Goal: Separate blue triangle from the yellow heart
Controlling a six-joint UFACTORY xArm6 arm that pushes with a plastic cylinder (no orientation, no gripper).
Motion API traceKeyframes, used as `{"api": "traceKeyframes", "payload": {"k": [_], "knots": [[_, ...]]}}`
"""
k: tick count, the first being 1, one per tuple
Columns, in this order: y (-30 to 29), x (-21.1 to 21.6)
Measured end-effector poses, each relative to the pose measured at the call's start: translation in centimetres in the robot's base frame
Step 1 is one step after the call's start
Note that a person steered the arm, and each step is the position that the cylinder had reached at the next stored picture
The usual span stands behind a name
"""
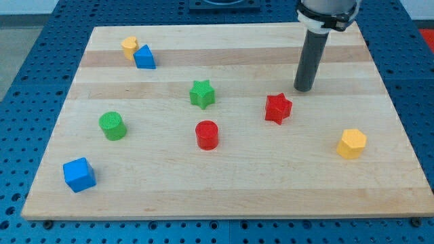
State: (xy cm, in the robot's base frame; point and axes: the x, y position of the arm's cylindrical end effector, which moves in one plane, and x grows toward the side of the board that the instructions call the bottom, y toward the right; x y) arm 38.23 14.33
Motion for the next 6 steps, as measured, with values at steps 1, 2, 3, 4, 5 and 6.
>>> {"api": "traceKeyframes", "payload": {"k": [1,2,3,4,5,6], "knots": [[0.0,-0.8],[0.0,-1.2],[0.0,-1.8],[0.0,-2.3],[0.0,-2.4],[-0.6,-2.7]]}}
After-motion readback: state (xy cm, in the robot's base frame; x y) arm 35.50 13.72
